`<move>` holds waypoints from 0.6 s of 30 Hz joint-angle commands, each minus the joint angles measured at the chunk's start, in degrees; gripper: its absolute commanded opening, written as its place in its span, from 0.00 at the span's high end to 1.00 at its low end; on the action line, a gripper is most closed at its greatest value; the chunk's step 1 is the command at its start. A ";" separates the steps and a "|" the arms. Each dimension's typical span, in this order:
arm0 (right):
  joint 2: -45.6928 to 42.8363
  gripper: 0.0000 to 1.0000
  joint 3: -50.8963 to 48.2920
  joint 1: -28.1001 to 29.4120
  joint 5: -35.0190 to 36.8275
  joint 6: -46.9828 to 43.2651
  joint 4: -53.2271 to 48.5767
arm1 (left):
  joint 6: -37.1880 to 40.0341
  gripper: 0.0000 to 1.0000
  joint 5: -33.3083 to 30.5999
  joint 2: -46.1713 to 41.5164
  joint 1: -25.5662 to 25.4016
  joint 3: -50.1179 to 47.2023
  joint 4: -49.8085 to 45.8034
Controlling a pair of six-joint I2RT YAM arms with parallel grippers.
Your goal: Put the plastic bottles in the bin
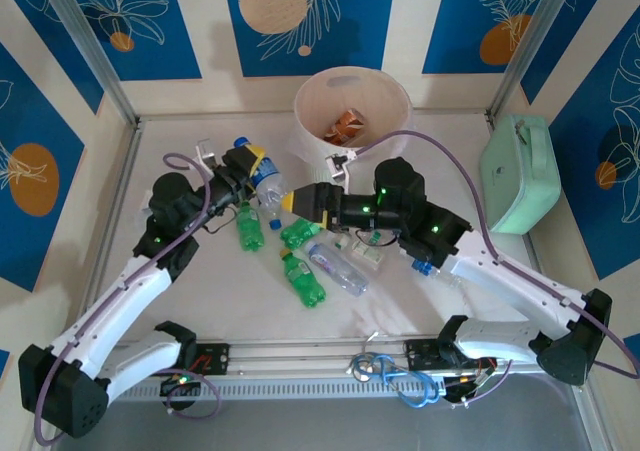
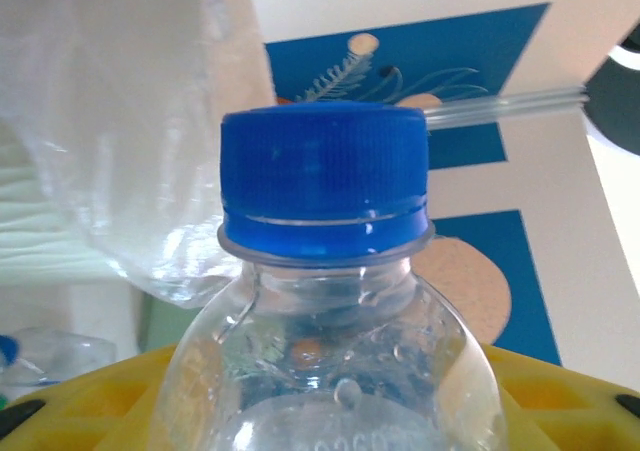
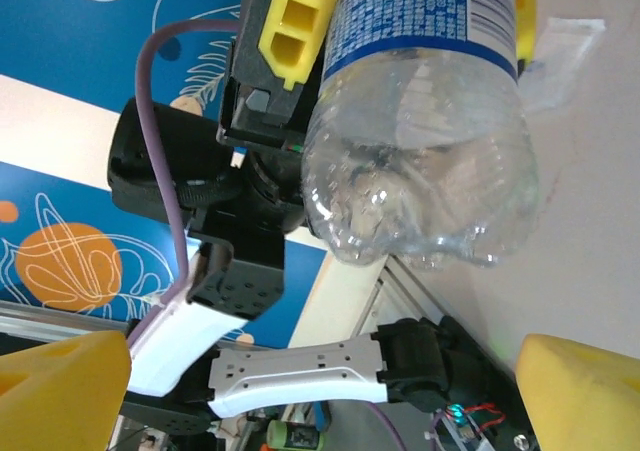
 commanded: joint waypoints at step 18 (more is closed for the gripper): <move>7.11 0.10 5.84 -2.30 -5.30 2.06 7.70 | -3.91 0.47 0.93 2.74 -4.80 -1.68 20.04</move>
